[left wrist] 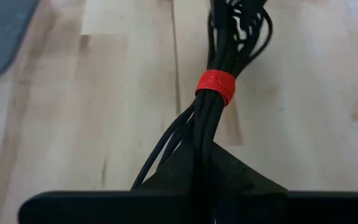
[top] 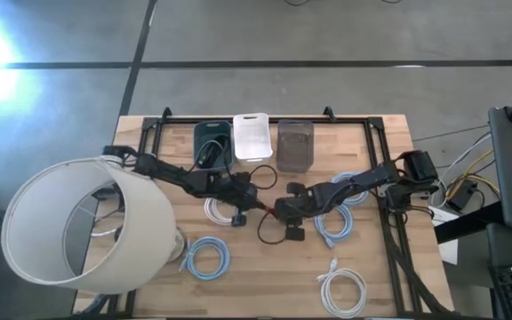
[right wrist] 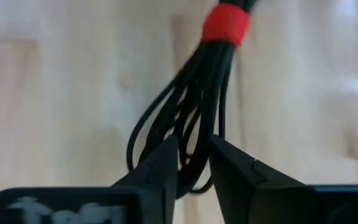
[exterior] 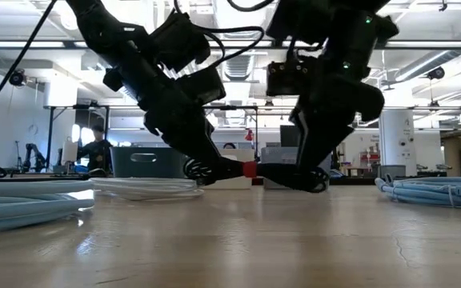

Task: Pick & Place USB Port
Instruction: Put the black USB cable into the blue bin

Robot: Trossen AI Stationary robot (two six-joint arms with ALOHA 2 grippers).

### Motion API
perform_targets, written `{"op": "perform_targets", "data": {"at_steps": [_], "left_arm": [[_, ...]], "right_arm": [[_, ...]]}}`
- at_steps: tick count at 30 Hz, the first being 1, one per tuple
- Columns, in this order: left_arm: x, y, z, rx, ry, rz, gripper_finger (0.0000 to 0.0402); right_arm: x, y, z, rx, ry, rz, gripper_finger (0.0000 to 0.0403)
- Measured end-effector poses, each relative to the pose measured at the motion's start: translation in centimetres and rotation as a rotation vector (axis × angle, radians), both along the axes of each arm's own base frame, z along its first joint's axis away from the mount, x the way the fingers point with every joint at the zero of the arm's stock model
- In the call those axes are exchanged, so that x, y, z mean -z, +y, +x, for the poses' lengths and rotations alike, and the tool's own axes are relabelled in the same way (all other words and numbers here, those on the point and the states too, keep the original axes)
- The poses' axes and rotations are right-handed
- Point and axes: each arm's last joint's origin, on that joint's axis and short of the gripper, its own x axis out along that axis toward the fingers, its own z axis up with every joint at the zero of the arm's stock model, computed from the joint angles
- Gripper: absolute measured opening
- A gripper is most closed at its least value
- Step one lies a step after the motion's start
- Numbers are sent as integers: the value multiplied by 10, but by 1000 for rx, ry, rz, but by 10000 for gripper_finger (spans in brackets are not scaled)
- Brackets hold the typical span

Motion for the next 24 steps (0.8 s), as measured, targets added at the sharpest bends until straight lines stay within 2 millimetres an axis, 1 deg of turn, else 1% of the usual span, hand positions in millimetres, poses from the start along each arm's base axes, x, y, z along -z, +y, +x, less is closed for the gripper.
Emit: {"op": "perform_targets", "data": {"at_steps": [3,5,8,11,14,16,19,22,24], "left_arm": [[-1,0,0,-4,0,2,30],[-3,0,2,-8,-7,6,25],[-14,2,6,-51,-43,46,24],[-32,8,9,-167,-85,185,31],[-50,16,7,-305,-56,343,32],[-63,21,2,-408,-14,441,29],[-80,27,-12,-607,31,588,26],[-90,31,-32,-810,63,692,30],[-97,34,-46,-915,65,690,32]], "right_arm": [[-9,-3,-5,23,-8,-59,106],[-17,-4,-8,27,-22,-68,118],[-30,-6,-13,36,-50,-80,133],[-48,-8,-21,55,-93,-112,145],[-66,-12,-30,114,-150,-166,154],[-78,-14,-38,178,-187,-202,159],[-91,-18,-52,261,-210,-245,165],[-97,-20,-62,318,-246,-262,171],[-97,-21,-67,322,-260,-262,174]]}}
